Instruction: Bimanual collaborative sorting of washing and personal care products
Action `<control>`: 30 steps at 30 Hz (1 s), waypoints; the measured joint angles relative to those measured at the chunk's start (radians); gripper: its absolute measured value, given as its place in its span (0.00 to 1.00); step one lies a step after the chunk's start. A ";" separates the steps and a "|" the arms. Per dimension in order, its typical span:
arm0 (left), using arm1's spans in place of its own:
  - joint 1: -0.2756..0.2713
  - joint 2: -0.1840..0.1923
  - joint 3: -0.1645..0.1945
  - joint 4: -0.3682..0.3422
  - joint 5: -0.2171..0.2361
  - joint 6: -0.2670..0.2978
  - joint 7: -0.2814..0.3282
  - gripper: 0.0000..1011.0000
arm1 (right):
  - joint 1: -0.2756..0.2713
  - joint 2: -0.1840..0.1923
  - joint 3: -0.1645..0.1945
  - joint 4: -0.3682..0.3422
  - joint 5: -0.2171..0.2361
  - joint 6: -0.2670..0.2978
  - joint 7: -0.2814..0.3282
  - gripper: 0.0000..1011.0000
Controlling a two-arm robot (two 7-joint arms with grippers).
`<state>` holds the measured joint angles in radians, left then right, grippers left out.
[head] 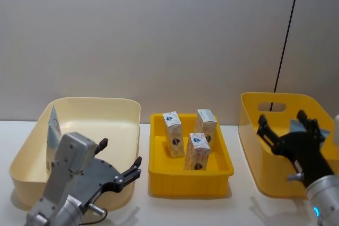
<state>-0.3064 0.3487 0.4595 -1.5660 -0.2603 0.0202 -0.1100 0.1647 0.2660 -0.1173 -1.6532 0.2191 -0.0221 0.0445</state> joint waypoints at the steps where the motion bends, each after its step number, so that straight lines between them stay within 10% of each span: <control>1: 0.012 0.006 -0.001 -0.011 0.011 -0.001 0.018 0.99 | -0.007 0.003 -0.004 -0.005 0.003 0.002 0.001 0.99; 30: 0.069 0.033 -0.005 -0.060 0.060 -0.007 0.099 0.99 | -0.179 0.072 -0.109 -0.114 0.069 0.057 0.023 0.99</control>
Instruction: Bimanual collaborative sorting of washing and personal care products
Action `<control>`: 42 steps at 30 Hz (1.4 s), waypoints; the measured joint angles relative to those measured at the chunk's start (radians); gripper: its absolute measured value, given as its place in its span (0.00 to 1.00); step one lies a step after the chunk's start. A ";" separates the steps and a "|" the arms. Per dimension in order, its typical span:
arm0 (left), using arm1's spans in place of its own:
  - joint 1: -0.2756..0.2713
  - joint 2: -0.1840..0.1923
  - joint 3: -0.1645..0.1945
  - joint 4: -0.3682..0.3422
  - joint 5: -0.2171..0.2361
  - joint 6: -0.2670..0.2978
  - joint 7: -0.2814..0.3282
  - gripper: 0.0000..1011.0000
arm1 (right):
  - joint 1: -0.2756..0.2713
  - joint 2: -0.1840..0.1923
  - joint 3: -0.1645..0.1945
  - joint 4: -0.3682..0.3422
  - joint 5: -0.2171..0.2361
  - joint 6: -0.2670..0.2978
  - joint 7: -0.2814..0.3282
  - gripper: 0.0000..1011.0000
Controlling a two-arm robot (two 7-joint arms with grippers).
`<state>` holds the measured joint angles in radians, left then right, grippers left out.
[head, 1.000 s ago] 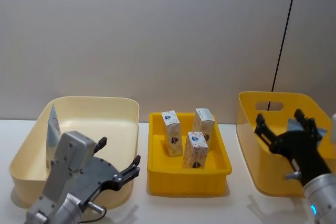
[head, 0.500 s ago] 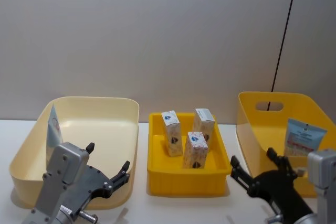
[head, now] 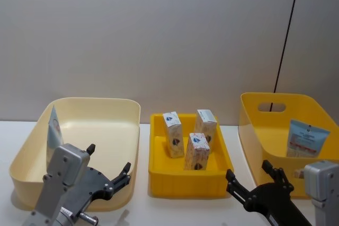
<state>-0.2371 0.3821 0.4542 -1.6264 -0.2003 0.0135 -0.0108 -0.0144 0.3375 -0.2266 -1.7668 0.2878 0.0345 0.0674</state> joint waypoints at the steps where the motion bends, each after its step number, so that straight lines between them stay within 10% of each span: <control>1: 0.000 0.000 0.000 0.000 0.000 0.000 0.000 0.99 | 0.000 0.000 0.000 0.000 0.000 0.000 0.000 0.99; 17: 0.000 0.000 0.000 0.000 0.000 0.000 0.000 0.99 | 0.062 -0.020 -0.017 0.045 -0.006 0.026 0.022 0.99; 42: 0.000 0.000 0.000 0.000 0.000 0.000 0.000 0.99 | 0.344 -0.162 -0.101 0.323 -0.100 0.149 -0.025 0.99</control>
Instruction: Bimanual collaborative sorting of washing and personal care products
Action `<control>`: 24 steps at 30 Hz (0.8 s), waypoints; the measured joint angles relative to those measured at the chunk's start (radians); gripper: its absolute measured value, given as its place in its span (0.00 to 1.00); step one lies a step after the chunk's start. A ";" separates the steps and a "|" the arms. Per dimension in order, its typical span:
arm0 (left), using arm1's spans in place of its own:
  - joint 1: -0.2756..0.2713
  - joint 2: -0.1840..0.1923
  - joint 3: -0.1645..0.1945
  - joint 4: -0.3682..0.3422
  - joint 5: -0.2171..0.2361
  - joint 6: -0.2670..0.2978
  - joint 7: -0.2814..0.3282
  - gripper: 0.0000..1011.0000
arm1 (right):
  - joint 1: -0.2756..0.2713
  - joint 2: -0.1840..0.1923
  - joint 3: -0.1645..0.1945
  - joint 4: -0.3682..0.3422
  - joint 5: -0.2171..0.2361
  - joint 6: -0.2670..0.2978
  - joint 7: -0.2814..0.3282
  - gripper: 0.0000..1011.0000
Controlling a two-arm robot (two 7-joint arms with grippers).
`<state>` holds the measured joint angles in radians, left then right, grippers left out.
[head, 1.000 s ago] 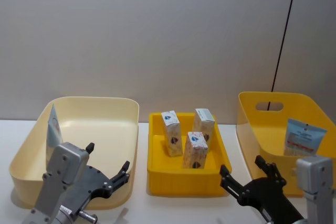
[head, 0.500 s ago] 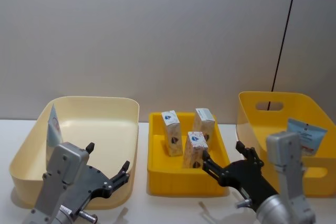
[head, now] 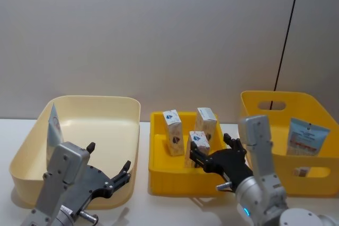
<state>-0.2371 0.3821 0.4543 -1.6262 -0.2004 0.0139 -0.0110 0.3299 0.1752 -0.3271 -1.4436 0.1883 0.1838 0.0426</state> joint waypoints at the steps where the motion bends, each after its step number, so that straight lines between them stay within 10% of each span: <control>1: 0.000 0.000 0.000 0.000 0.000 0.000 0.000 0.99 | 0.005 -0.004 -0.001 0.005 -0.002 0.001 -0.002 0.99; 12: 0.000 0.000 0.000 0.000 0.000 0.000 0.000 0.99 | 0.075 -0.054 -0.012 0.126 -0.021 0.010 -0.018 0.98; 24: 0.000 0.000 0.000 0.000 0.000 0.000 0.000 0.99 | 0.109 -0.078 -0.017 0.184 -0.030 0.013 -0.024 0.65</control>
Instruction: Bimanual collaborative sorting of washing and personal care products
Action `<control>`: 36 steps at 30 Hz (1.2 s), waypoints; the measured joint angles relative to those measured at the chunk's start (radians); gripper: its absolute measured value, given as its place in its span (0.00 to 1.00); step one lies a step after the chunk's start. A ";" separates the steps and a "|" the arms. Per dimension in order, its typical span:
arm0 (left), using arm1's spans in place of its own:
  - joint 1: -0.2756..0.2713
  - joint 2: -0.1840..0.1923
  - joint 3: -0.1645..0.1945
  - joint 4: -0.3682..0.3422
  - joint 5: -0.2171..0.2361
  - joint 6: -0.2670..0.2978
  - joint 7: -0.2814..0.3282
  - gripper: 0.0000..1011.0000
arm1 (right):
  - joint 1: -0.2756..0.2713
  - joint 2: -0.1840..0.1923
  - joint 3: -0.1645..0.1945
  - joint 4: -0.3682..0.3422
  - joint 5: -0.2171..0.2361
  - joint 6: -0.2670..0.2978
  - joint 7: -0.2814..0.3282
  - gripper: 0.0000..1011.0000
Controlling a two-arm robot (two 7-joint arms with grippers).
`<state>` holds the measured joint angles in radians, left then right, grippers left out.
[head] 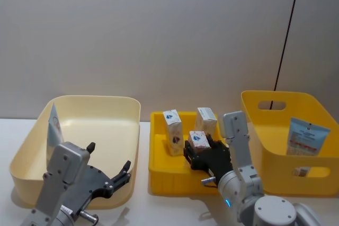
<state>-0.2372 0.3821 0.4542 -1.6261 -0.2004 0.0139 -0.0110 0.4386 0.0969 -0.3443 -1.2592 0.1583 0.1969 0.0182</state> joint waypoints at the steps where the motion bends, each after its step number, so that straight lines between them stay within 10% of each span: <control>1: 0.000 0.000 0.000 0.000 0.000 0.000 0.000 0.99 | 0.001 -0.001 0.000 0.002 0.000 0.000 0.000 0.65; 8: 0.000 0.000 0.000 0.000 0.000 0.000 0.000 0.99 | 0.006 -0.005 0.000 0.010 -0.002 0.000 -0.001 0.44; 36: 0.000 0.000 0.000 0.000 0.000 0.000 0.000 0.99 | -0.004 0.031 0.073 -0.112 -0.022 -0.192 0.009 0.43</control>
<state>-0.2372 0.3821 0.4542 -1.6262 -0.2004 0.0139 -0.0110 0.4347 0.1276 -0.2717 -1.3707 0.1368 0.0048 0.0273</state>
